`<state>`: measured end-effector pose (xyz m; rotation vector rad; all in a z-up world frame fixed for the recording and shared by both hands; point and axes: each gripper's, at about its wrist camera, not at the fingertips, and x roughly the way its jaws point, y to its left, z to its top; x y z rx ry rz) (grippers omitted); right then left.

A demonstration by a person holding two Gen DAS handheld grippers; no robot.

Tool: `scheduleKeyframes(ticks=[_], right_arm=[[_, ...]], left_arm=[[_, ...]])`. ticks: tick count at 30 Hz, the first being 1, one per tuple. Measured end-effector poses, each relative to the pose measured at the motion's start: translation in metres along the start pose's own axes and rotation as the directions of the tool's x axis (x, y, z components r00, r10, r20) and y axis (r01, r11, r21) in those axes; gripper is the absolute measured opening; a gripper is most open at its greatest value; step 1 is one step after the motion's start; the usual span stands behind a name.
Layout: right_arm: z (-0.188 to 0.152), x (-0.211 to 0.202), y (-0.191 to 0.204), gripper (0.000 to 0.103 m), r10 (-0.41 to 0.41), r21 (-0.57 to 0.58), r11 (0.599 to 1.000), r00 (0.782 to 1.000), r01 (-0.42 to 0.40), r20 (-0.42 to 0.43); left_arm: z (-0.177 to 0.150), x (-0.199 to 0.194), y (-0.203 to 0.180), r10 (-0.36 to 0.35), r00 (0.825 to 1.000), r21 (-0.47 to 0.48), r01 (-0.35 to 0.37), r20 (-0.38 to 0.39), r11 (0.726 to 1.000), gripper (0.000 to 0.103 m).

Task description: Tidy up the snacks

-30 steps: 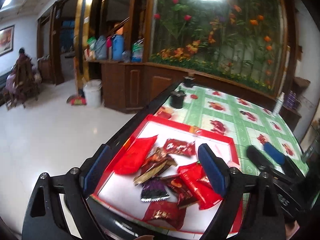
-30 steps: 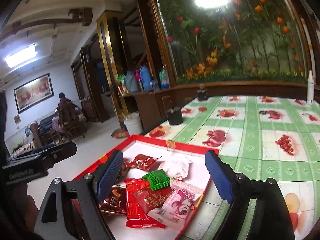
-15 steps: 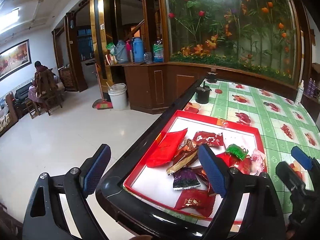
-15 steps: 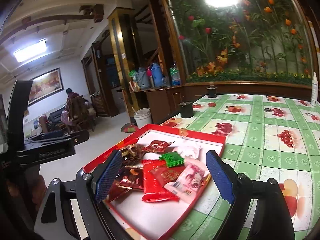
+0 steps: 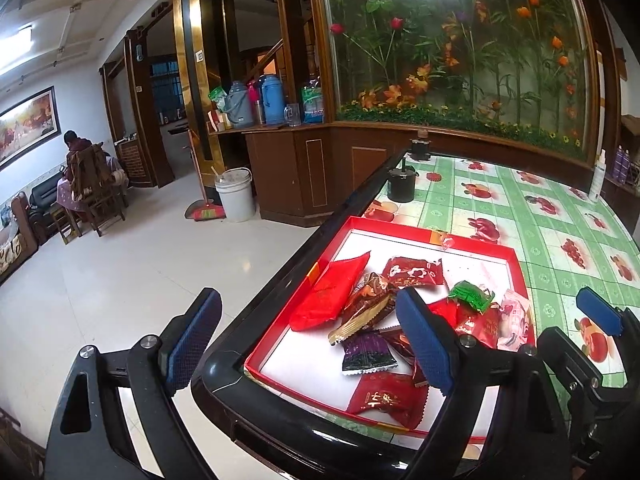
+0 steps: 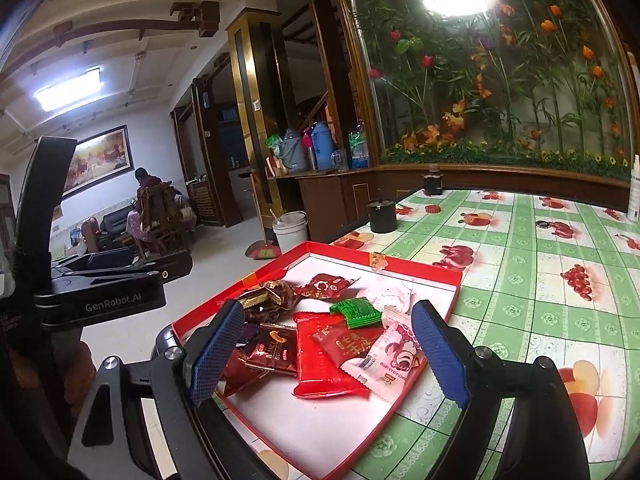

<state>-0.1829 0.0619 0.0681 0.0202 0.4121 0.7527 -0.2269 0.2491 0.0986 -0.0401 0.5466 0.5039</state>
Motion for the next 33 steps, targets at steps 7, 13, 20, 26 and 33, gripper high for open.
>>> scheduleKeyframes(ticks=[7,13,20,26,33], right_arm=[[0.001,0.002,-0.003,0.087,-0.013,0.016,1.000,1.000,0.013,0.000],[0.002,0.000,-0.009,0.087,-0.038,0.043,0.998,0.999,0.038,0.003],[0.003,0.000,-0.020,0.087,-0.044,0.101,0.994,0.999,0.044,-0.002],[0.003,0.000,-0.022,0.087,-0.048,0.104,0.993,0.999,0.048,-0.004],[0.002,0.001,-0.021,0.087,-0.049,0.097,0.994,0.999,0.050,-0.005]], left_arm=[[-0.002,-0.001,-0.004,-0.015,1.000,0.017,0.015,-0.005,1.000,0.090],[-0.004,-0.002,-0.013,-0.025,1.000,0.039,0.026,-0.013,0.999,0.090],[-0.004,-0.005,-0.016,-0.038,0.999,0.046,0.038,-0.019,0.998,0.090],[-0.006,-0.004,-0.020,-0.050,0.998,0.057,0.052,-0.032,0.997,0.090],[-0.007,-0.004,-0.021,-0.052,0.998,0.060,0.054,-0.037,0.997,0.090]])
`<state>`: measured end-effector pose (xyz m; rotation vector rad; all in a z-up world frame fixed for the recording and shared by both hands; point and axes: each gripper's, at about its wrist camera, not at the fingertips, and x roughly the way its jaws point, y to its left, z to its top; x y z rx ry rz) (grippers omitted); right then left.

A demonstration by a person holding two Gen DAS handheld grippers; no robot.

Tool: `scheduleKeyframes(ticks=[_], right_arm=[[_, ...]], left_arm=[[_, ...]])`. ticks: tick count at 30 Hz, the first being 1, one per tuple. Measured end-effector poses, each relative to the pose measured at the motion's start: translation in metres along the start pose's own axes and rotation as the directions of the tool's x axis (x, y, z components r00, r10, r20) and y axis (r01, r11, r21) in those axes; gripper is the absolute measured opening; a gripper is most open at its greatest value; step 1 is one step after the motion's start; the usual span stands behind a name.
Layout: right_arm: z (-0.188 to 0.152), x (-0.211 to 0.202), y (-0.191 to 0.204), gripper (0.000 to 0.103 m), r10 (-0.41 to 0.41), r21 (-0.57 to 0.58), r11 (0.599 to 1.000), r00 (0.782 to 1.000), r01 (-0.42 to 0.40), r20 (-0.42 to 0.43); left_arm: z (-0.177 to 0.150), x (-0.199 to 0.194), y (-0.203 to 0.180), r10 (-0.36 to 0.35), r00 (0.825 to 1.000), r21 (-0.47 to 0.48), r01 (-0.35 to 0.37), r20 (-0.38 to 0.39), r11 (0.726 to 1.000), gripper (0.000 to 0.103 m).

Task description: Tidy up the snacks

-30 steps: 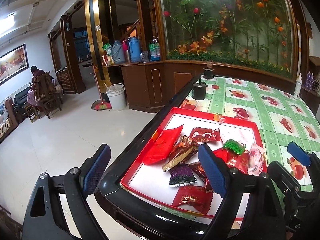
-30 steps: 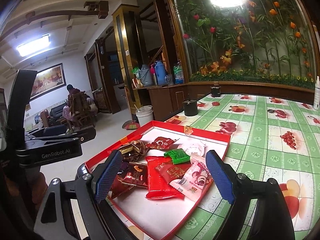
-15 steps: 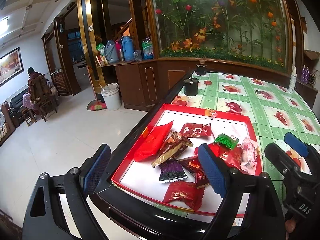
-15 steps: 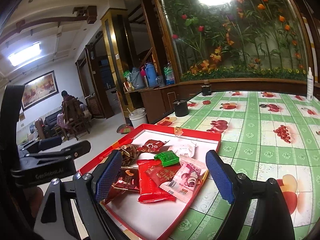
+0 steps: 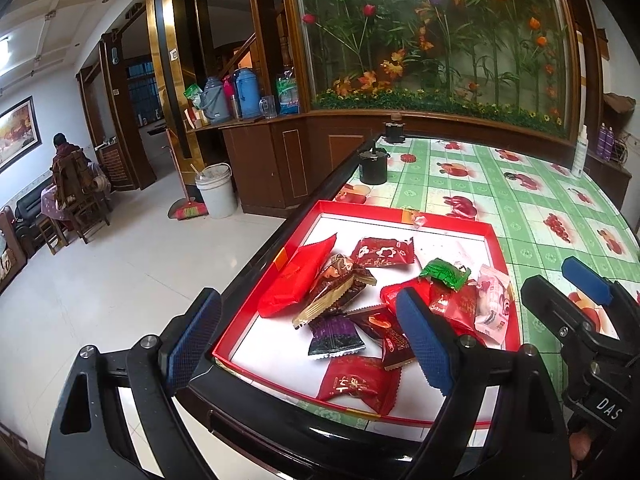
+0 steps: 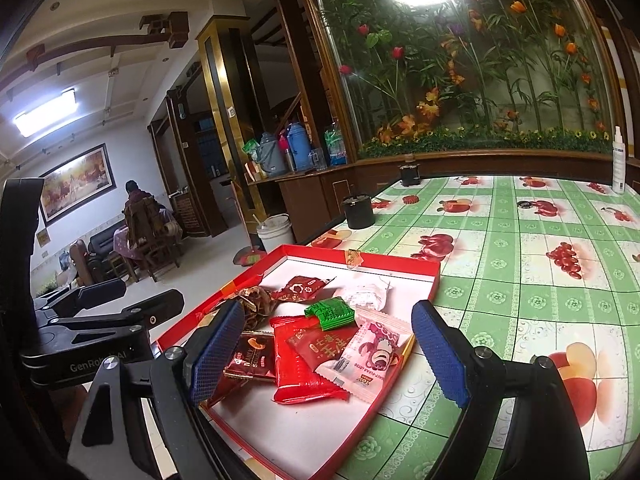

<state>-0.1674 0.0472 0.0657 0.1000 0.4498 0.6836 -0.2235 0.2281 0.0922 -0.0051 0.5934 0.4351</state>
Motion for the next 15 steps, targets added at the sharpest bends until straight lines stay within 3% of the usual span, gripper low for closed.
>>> scheduleKeyframes(ticks=[15], right_arm=[[-0.0009,0.0026,0.0027,0.087,-0.001,-0.003,1.000,1.000,0.001,-0.006]], left_arm=[[-0.0030,0.0027,0.0016,-0.003,1.000,-0.002,0.003,-0.012,1.000,0.090]])
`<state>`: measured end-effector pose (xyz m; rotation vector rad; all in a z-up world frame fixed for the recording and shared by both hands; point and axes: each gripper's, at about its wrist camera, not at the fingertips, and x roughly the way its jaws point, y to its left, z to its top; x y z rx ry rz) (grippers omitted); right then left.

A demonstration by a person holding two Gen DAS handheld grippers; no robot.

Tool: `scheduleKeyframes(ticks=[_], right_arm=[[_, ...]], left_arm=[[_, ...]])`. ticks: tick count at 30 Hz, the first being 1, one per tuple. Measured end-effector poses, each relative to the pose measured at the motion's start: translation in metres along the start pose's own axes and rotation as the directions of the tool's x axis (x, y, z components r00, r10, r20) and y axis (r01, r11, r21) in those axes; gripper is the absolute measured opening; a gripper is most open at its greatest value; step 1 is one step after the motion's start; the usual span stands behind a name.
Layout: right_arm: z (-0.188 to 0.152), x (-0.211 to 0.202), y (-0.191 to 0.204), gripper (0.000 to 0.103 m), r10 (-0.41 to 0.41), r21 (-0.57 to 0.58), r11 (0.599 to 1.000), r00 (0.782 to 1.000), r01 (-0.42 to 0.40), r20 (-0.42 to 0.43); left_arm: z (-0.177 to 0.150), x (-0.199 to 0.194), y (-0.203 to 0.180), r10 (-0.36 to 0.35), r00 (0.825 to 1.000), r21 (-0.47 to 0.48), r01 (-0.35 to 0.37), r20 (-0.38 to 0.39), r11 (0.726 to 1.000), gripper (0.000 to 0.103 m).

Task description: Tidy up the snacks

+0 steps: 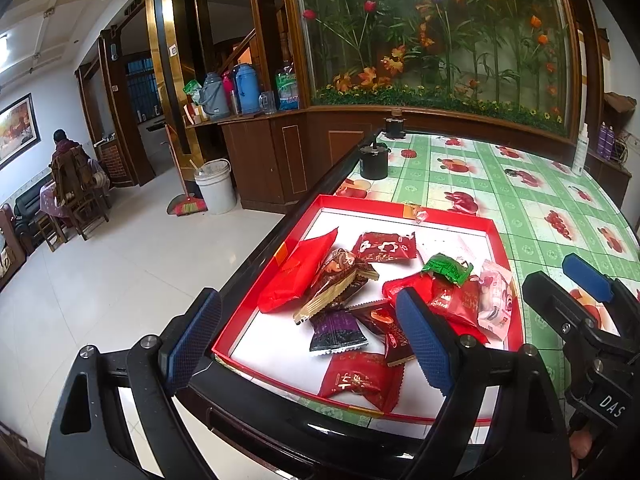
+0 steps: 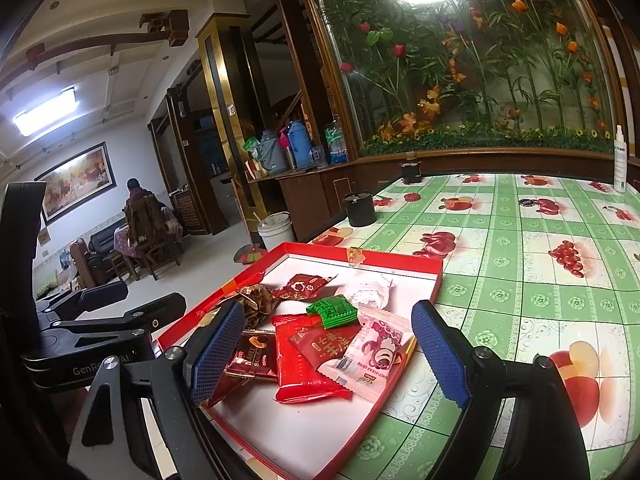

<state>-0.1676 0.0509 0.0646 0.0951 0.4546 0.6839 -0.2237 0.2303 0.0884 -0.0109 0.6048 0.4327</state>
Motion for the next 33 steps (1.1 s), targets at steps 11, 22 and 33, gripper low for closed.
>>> scheduleKeyframes(ticks=[11,22,33], right_arm=[[0.0001,0.0005,0.0012,0.087,0.004,-0.008,1.000,1.000,-0.004,-0.003],[0.0000,0.0012,0.0025,0.087,0.004,-0.010,1.000,1.000,-0.004,-0.006],[0.0001,0.0025,0.0036,0.087,0.004,-0.011,1.000,1.000,-0.004,-0.006]], left_arm=[[-0.0014,0.0011,-0.0014,-0.001,1.000,0.002,0.001,-0.001,1.000,0.090],[-0.0014,0.0013,-0.0022,-0.002,1.000,0.003,0.002,-0.002,1.000,0.090],[-0.0033,0.0024,-0.0033,-0.004,1.000,0.003,0.004,-0.007,1.000,0.090]])
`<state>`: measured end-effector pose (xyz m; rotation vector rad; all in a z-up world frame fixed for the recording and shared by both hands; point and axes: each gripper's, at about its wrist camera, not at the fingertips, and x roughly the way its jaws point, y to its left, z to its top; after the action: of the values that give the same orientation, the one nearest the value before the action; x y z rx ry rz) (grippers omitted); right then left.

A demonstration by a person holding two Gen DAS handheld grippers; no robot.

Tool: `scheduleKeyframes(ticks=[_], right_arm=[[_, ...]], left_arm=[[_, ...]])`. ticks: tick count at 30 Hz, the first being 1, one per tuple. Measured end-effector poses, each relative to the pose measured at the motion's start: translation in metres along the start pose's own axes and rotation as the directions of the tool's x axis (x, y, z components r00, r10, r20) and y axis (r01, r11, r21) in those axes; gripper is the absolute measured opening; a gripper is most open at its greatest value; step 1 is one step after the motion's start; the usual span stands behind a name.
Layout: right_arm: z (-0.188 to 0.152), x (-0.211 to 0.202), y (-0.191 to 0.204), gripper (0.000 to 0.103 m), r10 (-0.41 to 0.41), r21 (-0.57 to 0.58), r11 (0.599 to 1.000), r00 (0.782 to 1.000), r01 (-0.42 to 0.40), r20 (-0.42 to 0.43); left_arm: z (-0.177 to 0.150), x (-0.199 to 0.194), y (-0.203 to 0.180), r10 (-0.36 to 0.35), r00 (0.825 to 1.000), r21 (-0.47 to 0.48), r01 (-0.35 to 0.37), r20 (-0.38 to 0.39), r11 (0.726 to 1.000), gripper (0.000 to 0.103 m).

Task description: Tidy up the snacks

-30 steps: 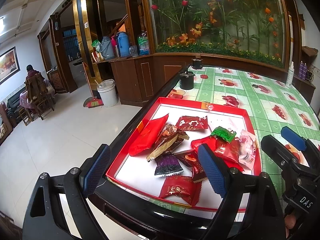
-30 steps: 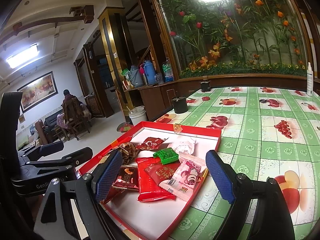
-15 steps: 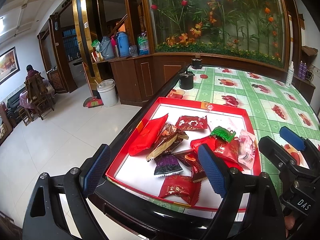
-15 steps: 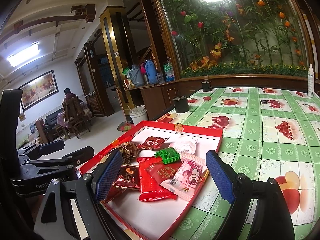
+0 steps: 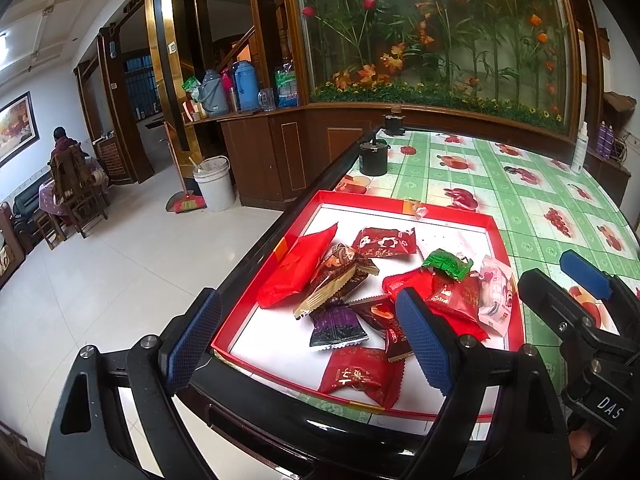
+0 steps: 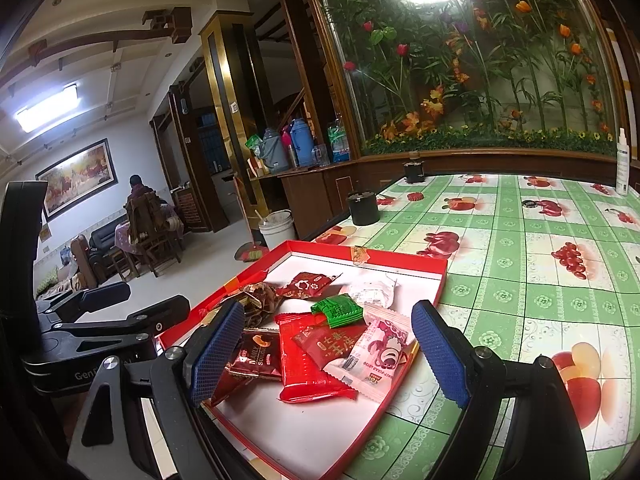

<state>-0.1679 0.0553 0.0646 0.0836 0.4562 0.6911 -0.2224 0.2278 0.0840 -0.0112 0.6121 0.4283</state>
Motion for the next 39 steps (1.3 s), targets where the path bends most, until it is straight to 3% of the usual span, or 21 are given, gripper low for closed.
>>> scheduleKeyframes(ticks=[22,39], right_arm=[[-0.009,0.009,-0.008,0.087,-0.014,0.015,1.000,0.999,0.015,-0.037],[-0.010,0.019,-0.016,0.087,-0.040,0.042,0.998,0.996,0.043,-0.082]], left_arm=[[-0.011,0.006,-0.004,0.006,1.000,0.012,-0.006,-0.014,1.000,0.090],[-0.014,0.012,-0.007,-0.039,0.999,0.052,0.038,0.010,0.998,0.090]])
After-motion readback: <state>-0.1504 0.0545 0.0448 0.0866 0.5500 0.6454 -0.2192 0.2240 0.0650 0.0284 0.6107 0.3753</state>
